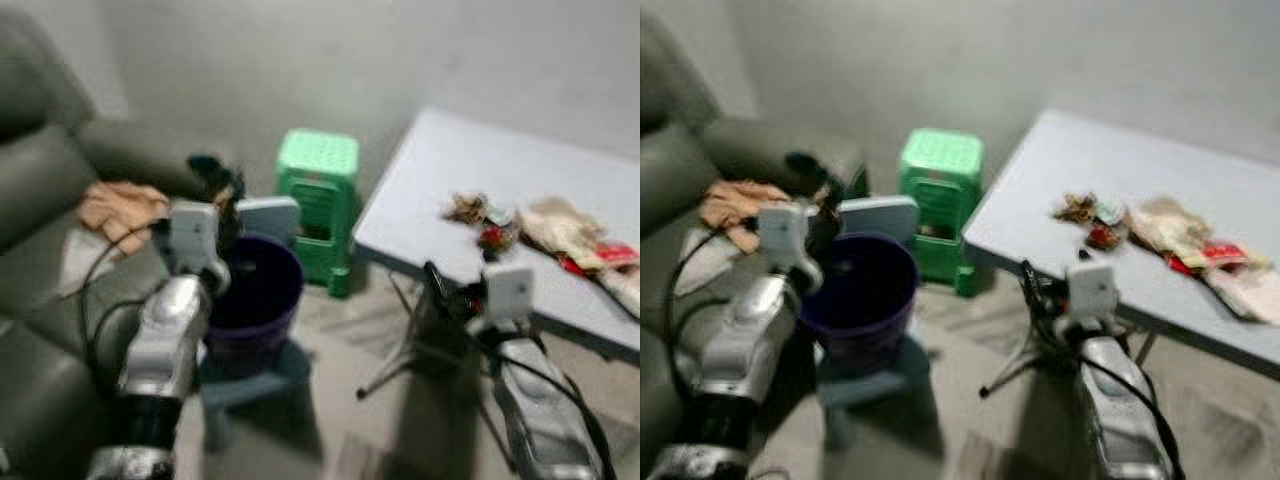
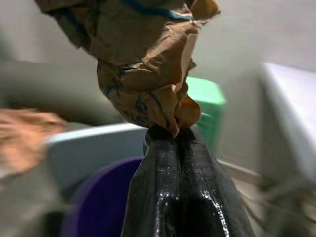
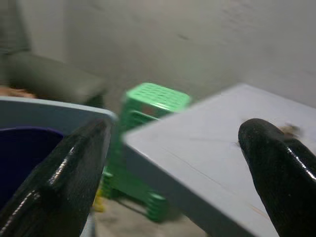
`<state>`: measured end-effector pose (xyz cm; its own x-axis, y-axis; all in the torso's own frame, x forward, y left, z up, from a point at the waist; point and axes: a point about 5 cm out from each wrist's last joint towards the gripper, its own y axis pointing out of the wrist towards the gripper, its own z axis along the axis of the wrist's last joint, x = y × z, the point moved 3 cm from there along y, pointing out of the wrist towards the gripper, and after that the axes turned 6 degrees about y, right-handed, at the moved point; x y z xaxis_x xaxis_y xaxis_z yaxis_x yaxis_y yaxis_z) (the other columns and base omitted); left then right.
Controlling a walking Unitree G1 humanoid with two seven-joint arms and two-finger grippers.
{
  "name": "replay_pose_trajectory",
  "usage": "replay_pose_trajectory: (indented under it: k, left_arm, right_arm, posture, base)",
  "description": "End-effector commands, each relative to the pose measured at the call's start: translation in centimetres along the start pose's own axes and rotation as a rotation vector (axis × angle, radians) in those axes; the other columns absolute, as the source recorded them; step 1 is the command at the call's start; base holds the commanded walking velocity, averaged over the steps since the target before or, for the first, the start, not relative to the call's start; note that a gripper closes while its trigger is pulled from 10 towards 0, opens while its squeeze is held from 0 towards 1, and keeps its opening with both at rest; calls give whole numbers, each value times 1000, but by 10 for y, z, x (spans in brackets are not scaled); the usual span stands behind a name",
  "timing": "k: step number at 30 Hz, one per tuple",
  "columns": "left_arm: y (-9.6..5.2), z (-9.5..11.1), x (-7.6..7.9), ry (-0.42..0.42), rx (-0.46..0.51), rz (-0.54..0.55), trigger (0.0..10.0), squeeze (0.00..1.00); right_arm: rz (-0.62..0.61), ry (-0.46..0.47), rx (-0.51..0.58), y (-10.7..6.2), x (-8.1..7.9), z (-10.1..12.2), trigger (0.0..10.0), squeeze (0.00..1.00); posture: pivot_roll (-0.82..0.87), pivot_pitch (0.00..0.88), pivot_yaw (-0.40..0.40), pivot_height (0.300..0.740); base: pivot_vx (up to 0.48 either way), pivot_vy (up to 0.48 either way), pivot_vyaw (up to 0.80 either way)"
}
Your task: Picking trash to rubbish bin
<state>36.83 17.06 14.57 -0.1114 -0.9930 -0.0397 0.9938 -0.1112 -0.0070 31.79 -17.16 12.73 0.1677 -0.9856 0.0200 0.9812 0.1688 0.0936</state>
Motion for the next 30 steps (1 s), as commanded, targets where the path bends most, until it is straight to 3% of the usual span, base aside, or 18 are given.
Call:
replay_pose_trajectory:
  k: [1,7,14,16,20,30]
  left_arm:
    - [2,4,11,3,3,-28,10000,0]
    - [2,1,14,-4,-16,-31,10000,0]
    - [-2,-14,20,-58,-90,-36,10000,0]
    - [-4,-14,21,-14,-85,-57,10000,0]
    - [-4,-14,19,0,-91,-58,10000,0]
    - [-2,-9,7,-89,-76,1,10000,0]
  right_arm:
    - [-14,-7,-13,-2,8,-1,10000,0]
    - [-30,48,8,1,10,2,10000,0]
    - [-15,30,0,3,13,5,10000,0]
    - [-13,36,-2,3,15,6,10000,0]
    - [13,28,-5,5,15,9,10000,0]
    - [87,8,-4,9,12,16,10000,0]
  posture:
    - [-7,0,-63,740]
    - [-2,0,-68,740]
    - [3,0,-79,740]
    - [6,5,-83,740]
    - [8,13,-90,740]
    - [4,40,-105,740]
  base:
    - [0,0,800]
    - [0,0,400]
    - [0,0,0]
    - [0,0,0]
    - [0,0,0]
    - [0,0,0]
